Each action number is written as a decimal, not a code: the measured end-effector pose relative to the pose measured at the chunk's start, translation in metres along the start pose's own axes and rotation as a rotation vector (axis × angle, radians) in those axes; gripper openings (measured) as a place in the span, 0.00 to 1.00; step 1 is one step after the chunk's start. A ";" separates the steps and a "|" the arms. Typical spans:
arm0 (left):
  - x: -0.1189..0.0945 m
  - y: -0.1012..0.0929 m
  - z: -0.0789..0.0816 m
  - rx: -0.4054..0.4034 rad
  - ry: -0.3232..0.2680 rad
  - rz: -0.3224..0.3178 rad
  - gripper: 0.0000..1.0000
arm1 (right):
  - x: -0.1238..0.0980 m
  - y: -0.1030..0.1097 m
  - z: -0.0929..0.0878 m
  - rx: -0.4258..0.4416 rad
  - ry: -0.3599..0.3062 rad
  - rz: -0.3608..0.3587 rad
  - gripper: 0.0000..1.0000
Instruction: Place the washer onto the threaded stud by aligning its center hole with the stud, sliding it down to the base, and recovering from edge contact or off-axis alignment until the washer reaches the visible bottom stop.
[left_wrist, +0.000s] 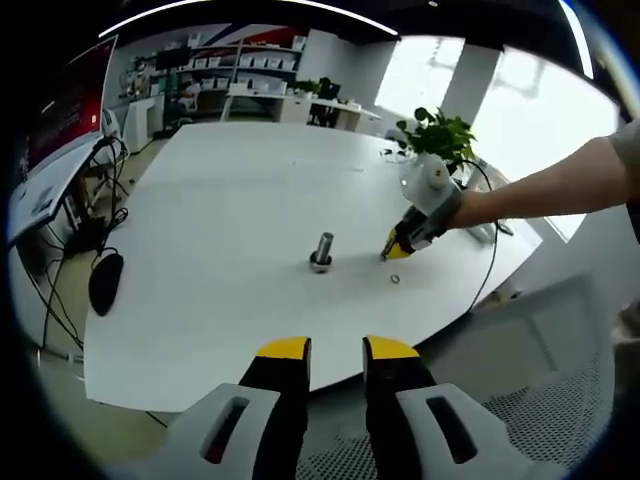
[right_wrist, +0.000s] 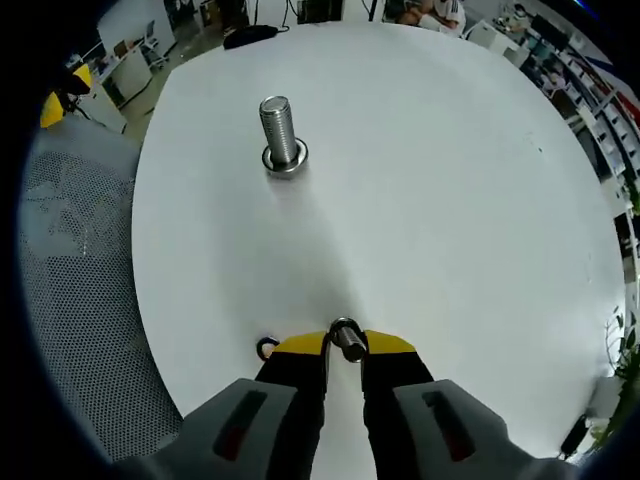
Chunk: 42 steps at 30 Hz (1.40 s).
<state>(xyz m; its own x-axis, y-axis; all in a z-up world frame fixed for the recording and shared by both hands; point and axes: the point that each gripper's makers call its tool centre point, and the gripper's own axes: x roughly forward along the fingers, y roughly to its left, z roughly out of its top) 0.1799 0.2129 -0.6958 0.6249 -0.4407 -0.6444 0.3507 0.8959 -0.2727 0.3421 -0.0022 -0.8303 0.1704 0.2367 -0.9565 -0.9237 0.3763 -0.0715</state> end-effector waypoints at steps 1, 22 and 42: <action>0.000 0.000 0.000 0.003 0.004 -0.001 0.18 | 0.000 -0.001 0.001 0.001 -0.007 -0.004 0.15; 0.000 0.001 0.001 -0.002 0.001 0.004 0.18 | -0.004 -0.007 -0.019 0.018 0.012 -0.009 0.23; 0.001 0.000 0.003 -0.005 -0.013 -0.009 0.17 | -0.013 0.027 -0.033 -0.055 0.020 0.096 0.27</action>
<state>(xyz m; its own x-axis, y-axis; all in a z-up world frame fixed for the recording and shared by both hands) 0.1824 0.2125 -0.6938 0.6310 -0.4495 -0.6323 0.3526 0.8921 -0.2824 0.3032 -0.0247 -0.8296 0.0741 0.2511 -0.9651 -0.9529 0.3032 0.0057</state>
